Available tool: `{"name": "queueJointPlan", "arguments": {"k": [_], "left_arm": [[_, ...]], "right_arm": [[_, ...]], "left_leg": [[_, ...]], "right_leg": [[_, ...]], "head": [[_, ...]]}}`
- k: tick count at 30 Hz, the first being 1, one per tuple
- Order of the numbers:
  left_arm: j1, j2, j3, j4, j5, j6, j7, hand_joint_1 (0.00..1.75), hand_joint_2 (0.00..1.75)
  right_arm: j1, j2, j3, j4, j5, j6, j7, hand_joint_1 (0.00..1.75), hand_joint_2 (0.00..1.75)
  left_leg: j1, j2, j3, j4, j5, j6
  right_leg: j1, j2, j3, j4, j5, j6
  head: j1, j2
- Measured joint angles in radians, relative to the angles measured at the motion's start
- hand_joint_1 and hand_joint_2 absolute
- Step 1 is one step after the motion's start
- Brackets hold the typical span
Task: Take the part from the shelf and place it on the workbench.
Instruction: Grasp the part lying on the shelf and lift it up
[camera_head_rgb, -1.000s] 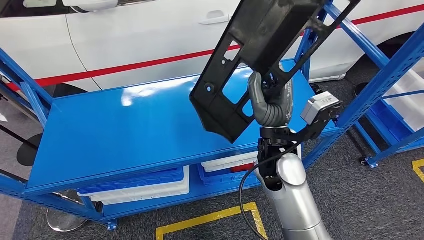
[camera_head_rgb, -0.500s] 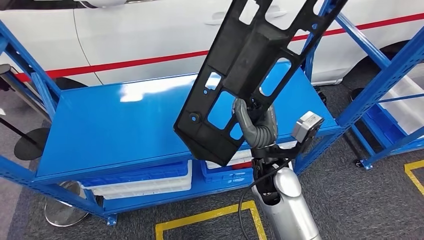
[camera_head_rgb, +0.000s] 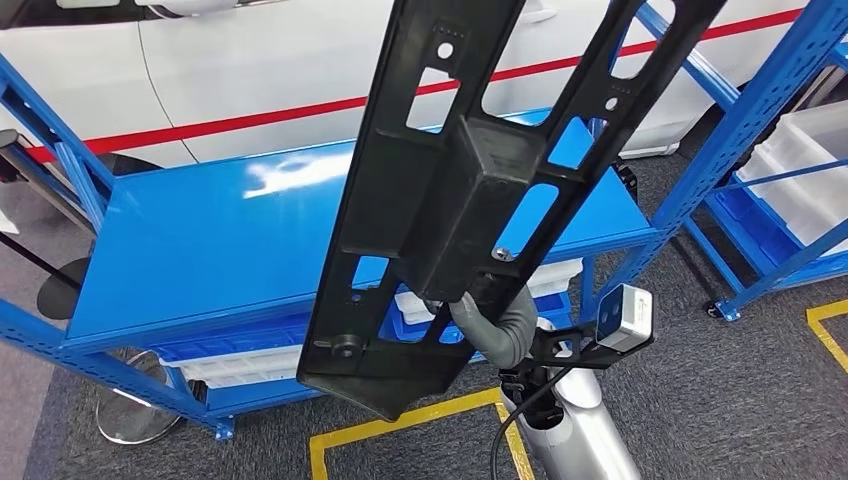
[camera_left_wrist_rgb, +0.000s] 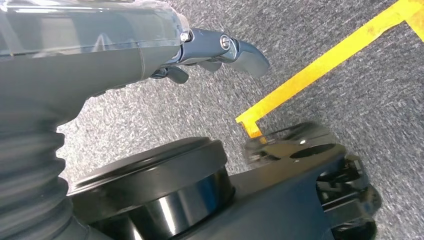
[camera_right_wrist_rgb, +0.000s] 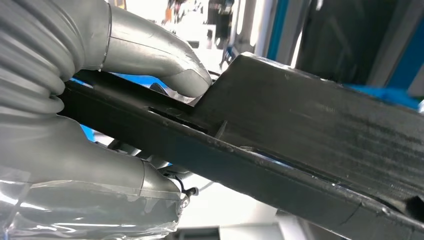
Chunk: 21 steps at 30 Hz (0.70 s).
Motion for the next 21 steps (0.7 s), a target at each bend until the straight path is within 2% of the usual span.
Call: {"name": "queueJointPlan", "arguments": {"k": [1,2,3,4,5,7,8,9,11,12,13,14,16,17,18,19,20,21], "left_arm": [[-0.002,0.000,0.000,0.000,0.000,0.000,-0.001,0.00,1.75],[-0.003,0.000,0.000,0.000,-0.001,-0.001,-0.001,0.00,1.75],[-0.003,0.000,0.000,0.000,-0.001,-0.001,-0.002,0.00,1.75],[-0.003,0.000,0.000,0.000,-0.002,-0.001,-0.001,0.00,1.75],[-0.002,0.000,0.000,0.000,-0.003,-0.001,-0.001,0.00,1.75],[0.000,0.000,0.000,0.000,-0.005,0.000,0.000,0.00,1.75],[0.002,0.000,0.000,0.000,-0.005,0.001,0.000,0.00,1.75],[0.003,0.000,0.000,0.000,-0.006,0.001,0.001,0.00,1.75],[0.005,0.000,0.000,0.000,-0.006,0.001,0.001,0.00,1.75],[0.005,-0.001,0.000,0.000,-0.006,0.002,0.001,0.00,1.75],[0.005,-0.002,0.000,0.000,-0.006,0.002,0.001,0.00,1.75],[0.005,-0.004,0.000,0.000,-0.006,0.002,0.001,0.00,1.75],[0.003,-0.004,0.000,0.000,-0.007,0.002,0.001,0.00,1.75],[0.002,-0.004,0.000,0.000,-0.008,0.001,0.001,0.00,1.75],[0.002,-0.005,0.000,0.000,-0.008,0.001,0.001,0.00,1.75],[0.001,-0.005,0.000,0.000,-0.009,0.001,0.001,0.00,1.75],[0.001,-0.005,0.000,0.000,-0.009,0.000,0.001,0.00,1.75],[0.000,-0.005,0.000,0.000,-0.010,0.000,0.002,0.00,1.75]], "right_arm": [[0.006,0.000,0.002,-0.006,-0.008,0.022,0.001,1.75,1.75],[0.013,0.000,0.005,-0.011,-0.017,0.044,0.003,1.75,1.75],[0.021,0.001,0.007,-0.018,-0.023,0.062,0.007,1.75,1.75],[0.027,0.001,0.010,-0.024,-0.028,0.077,0.011,1.75,1.75],[0.032,0.003,0.011,-0.030,-0.030,0.087,0.015,1.75,1.75],[0.036,0.006,0.013,-0.040,-0.032,0.097,0.019,1.75,1.75],[0.038,0.007,0.013,-0.045,-0.033,0.100,0.020,1.75,1.75],[0.039,0.008,0.014,-0.049,-0.033,0.103,0.021,1.75,1.75],[0.042,0.010,0.014,-0.053,-0.031,0.110,0.025,1.75,1.75],[0.043,0.010,0.014,-0.053,-0.030,0.113,0.029,1.75,1.75],[0.044,0.011,0.014,-0.053,-0.028,0.115,0.032,1.75,1.75],[0.044,0.011,0.014,-0.053,-0.026,0.116,0.035,1.75,1.75],[0.047,0.011,0.014,-0.053,-0.021,0.118,0.039,1.75,1.75],[0.049,0.011,0.014,-0.053,-0.019,0.118,0.040,1.75,1.75],[0.051,0.011,0.014,-0.053,-0.017,0.118,0.040,1.75,1.75],[0.053,0.011,0.014,-0.053,-0.014,0.118,0.040,1.75,1.75],[0.054,0.011,0.013,-0.053,-0.012,0.118,0.041,1.75,1.75],[0.054,0.012,0.013,-0.054,-0.010,0.118,0.042,1.75,1.75]], "left_leg": [[0.000,0.000,-0.015,0.064,-0.036,-0.002],[0.000,0.000,-0.022,0.110,-0.055,-0.003],[0.000,0.000,-0.013,0.124,-0.055,-0.004],[0.000,0.000,0.014,0.100,-0.037,-0.003],[0.000,0.000,0.056,0.044,-0.010,-0.001],[-0.002,-0.001,0.140,-0.091,0.020,0.005],[-0.004,-0.001,0.163,-0.134,0.023,0.008],[-0.007,-0.002,0.170,-0.154,0.020,0.012],[-0.007,-0.002,0.162,-0.160,0.029,0.024],[-0.005,0.000,0.158,-0.163,0.037,0.031],[-0.003,0.003,0.153,-0.166,0.045,0.038],[-0.001,0.008,0.147,-0.168,0.054,0.045],[-0.004,0.017,0.129,-0.167,0.067,0.053],[-0.005,0.022,0.119,-0.165,0.073,0.054],[-0.006,0.028,0.110,-0.163,0.078,0.053],[-0.006,0.033,0.102,-0.160,0.082,0.052],[-0.007,0.039,0.095,-0.156,0.085,0.051],[-0.007,0.045,0.089,-0.153,0.087,0.049]], "right_leg": [[0.002,-0.001,-0.008,0.001,0.006,-0.002],[0.004,-0.002,-0.017,0.003,0.011,-0.003],[0.006,-0.003,-0.025,0.005,0.016,-0.002],[0.006,-0.003,-0.033,0.009,0.020,-0.001],[0.007,-0.002,-0.041,0.013,0.024,0.000],[0.008,0.000,-0.055,0.021,0.031,0.007],[0.009,0.000,-0.060,0.023,0.036,0.013],[0.010,0.000,-0.064,0.024,0.042,0.020],[0.009,0.000,-0.069,0.024,0.053,0.033],[0.008,0.001,-0.073,0.031,0.046,0.039],[0.008,0.003,-0.082,0.050,0.024,0.044],[0.006,0.004,-0.096,0.090,-0.012,0.048],[0.003,0.005,-0.135,0.209,-0.096,0.056],[0.001,0.005,-0.147,0.262,-0.118,0.058],[0.000,0.004,-0.146,0.288,-0.118,0.060],[-0.001,0.003,-0.129,0.280,-0.100,0.060],[-0.001,-0.001,-0.093,0.239,-0.074,0.059],[0.000,-0.014,-0.047,0.172,-0.054,0.056]], "head": [[0.000,0.000],[0.000,0.000],[0.000,0.000],[0.000,0.000],[0.000,0.000],[0.000,0.000],[0.000,0.000],[0.000,0.000],[0.001,0.000],[0.001,0.000],[0.002,0.000],[0.003,0.000],[0.004,0.000],[0.004,0.000],[0.004,0.000],[0.004,0.000],[0.004,0.000],[0.004,0.000]]}}
